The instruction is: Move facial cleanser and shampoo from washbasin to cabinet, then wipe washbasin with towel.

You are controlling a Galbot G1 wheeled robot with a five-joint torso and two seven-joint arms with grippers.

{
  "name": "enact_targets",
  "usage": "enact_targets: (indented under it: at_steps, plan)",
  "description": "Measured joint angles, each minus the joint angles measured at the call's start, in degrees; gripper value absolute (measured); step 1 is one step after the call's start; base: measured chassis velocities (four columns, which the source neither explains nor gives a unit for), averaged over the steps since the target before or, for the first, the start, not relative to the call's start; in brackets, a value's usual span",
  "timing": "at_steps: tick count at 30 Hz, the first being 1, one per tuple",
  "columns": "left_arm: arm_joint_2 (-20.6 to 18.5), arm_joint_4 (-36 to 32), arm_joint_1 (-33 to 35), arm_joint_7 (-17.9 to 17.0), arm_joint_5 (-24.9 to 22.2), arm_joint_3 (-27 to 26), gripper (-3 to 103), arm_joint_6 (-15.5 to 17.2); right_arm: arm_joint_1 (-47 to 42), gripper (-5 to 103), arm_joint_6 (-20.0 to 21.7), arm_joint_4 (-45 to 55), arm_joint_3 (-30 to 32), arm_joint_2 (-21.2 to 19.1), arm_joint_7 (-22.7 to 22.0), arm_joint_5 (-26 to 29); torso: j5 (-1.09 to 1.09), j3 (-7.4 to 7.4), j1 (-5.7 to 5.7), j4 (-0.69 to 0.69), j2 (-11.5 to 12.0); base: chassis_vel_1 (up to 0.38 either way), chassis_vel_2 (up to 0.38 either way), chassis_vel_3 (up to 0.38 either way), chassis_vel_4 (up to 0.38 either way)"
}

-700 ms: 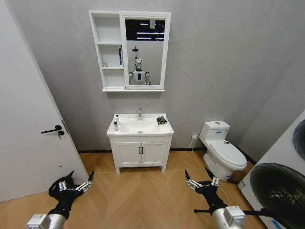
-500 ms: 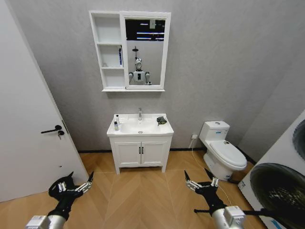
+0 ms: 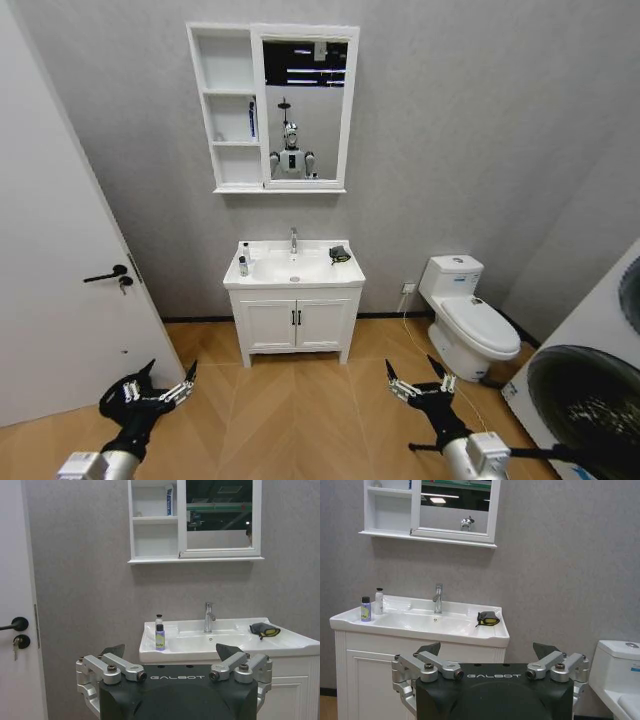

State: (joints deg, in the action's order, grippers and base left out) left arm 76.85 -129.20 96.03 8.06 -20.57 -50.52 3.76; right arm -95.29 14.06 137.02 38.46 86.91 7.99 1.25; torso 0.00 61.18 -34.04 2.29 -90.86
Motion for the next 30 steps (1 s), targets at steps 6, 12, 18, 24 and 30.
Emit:
enact_targets:
  at_steps: [6,12,18,24,30]
  plan:
    - [0.3,-0.3,0.4,0.1,0.3,0.2,100,-0.3,0.0,100,-0.5,-0.3,-0.1,0.2,0.3,0.0,-0.01,0.01,-0.04,0.01,0.0,-0.198,0.209,0.228,-0.226]
    - [0.6,-0.2,0.5,0.2,0.4,0.3,100,-0.6,-0.4,100,-1.3,-0.9,-0.1,0.3,0.4,-0.1,-0.01,0.01,-0.04,-0.02,0.0,-0.276,0.273,0.280,-0.267]
    - [0.7,-0.1,0.3,0.1,0.3,0.2,100,-0.7,-0.6,100,-1.7,-1.0,-0.1,0.4,0.6,-0.2,0.00,0.02,-0.05,-0.02,0.0,-0.326,0.333,0.343,-0.324]
    - [0.9,0.1,0.4,0.1,0.3,0.1,100,-1.0,-0.9,100,-1.8,-1.1,-0.1,0.4,0.7,-0.3,0.02,0.02,-0.06,-0.01,0.0,-0.373,0.356,0.370,-0.380]
    - [1.5,0.4,0.5,0.1,0.5,0.6,100,-1.2,-1.2,100,-1.9,-1.3,-0.1,0.4,0.8,-0.5,-0.06,0.01,-0.06,0.02,0.0,-0.334,0.363,0.353,-0.352]
